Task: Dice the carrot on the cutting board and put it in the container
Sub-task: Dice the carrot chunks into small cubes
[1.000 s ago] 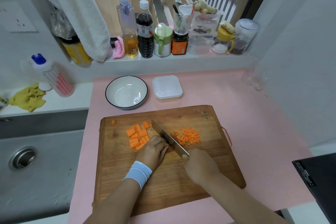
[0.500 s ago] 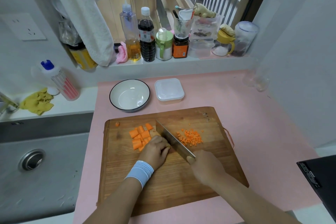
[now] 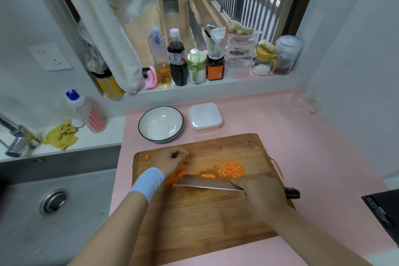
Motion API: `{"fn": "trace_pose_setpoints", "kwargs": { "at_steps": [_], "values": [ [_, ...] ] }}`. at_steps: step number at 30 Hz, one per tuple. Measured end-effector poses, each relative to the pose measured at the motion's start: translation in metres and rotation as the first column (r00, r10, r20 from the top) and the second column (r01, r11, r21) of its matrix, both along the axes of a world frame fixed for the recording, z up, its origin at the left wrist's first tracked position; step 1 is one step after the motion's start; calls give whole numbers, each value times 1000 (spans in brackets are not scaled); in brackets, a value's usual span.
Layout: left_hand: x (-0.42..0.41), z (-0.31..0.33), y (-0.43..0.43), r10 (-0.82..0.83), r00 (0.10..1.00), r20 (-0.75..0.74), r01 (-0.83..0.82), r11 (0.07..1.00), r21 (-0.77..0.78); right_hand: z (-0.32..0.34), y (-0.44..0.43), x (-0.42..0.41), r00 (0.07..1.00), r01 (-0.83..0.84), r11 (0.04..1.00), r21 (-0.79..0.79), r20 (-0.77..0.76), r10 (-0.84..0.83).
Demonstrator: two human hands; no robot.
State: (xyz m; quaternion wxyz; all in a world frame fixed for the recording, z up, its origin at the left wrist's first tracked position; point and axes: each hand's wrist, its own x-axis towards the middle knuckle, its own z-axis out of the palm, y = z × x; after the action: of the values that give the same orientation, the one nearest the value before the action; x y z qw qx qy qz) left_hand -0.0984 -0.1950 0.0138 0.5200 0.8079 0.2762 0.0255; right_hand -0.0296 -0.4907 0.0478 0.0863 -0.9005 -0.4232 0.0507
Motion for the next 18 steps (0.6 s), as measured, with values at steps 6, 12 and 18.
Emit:
{"fn": "trace_pose_setpoints", "kwargs": {
  "at_steps": [6, 12, 18],
  "values": [
    [11, -7, -25, -418, 845, -333, 425, 904, -55, 1, 5, -1, 990, -76, 997, -33, 113, 80],
    [18, -12, -27, -415, 866, -278, 395, 910, -126, 9, 6, -3, 985, -100, 995, -3, 141, 100],
    [16, -18, -10, -293, 924, -245, 279, 956, -91, -2, -2, -2, 998, -44, 999, 30, 50, 42]
  ]
}}
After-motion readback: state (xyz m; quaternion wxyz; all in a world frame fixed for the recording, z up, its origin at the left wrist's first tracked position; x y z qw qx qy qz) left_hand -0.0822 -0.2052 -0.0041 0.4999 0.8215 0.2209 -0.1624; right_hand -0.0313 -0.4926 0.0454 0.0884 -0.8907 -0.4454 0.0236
